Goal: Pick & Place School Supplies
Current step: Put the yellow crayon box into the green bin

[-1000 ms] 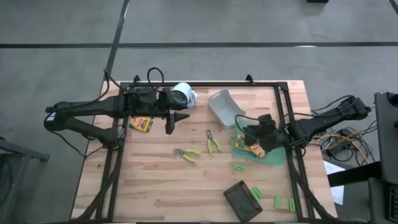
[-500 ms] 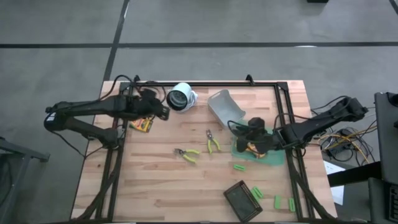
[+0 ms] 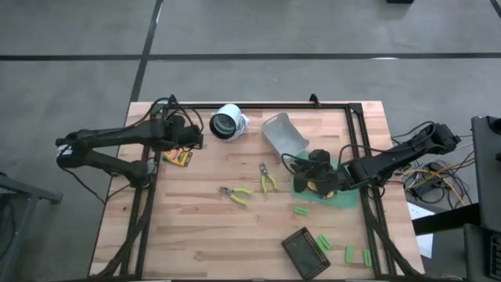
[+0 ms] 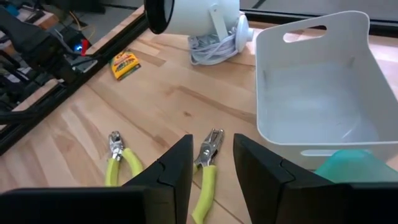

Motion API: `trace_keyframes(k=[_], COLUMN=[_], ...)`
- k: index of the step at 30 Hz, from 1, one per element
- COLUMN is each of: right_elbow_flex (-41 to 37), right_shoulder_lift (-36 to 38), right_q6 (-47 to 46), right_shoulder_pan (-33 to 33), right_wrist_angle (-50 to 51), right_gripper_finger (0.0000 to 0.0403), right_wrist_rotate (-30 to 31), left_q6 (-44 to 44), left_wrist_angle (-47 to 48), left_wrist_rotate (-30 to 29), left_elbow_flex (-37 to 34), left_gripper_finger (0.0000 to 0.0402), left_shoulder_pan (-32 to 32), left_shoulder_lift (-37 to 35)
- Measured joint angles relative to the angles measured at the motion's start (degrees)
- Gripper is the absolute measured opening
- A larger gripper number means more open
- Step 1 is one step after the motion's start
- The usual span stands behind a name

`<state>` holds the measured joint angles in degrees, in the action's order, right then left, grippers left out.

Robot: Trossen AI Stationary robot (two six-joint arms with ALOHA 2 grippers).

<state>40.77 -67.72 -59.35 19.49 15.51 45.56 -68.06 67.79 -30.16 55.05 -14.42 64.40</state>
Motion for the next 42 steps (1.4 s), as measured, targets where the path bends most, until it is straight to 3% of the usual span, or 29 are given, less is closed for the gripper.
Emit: trace_keyframes(k=[5,19,23,28,39,42], right_elbow_flex=[0.0,0.0,0.0,0.0,0.0,0.0], right_shoulder_lift=[0.1,0.1,0.1,0.1,0.1,0.1], right_q6=[0.0,0.5,0.5,0.9,1.1,1.4], right_shoulder_pan=[0.0,0.0,0.0,0.0,0.0,0.0], right_wrist_angle=[0.0,0.0,0.0,0.0,0.0,0.1], right_gripper_finger=[0.0102,0.0102,0.0097,0.0090,0.0077,0.0075], right_wrist_rotate=[0.0,0.0,0.0,0.0,0.1,0.1], left_q6=[-2.5,-0.3,1.8,2.0,2.2,3.1], left_wrist_angle=[-2.4,-19.0,-21.0,-23.1,-26.4,-27.4], left_wrist_rotate=[8.1,8.5,8.7,13.6,15.7,18.9], left_elbow_flex=[-7.2,-23.4,-25.5,-26.8,-28.8,-28.8], left_gripper_finger=[0.0181,0.0181,0.0181,0.0181,0.0181,0.0181], left_shoulder_pan=[-4.5,-7.3,-7.3,-7.3,-7.3,-7.2], left_shoulder_lift=[0.0,0.0,0.0,0.0,-0.2,-0.1])
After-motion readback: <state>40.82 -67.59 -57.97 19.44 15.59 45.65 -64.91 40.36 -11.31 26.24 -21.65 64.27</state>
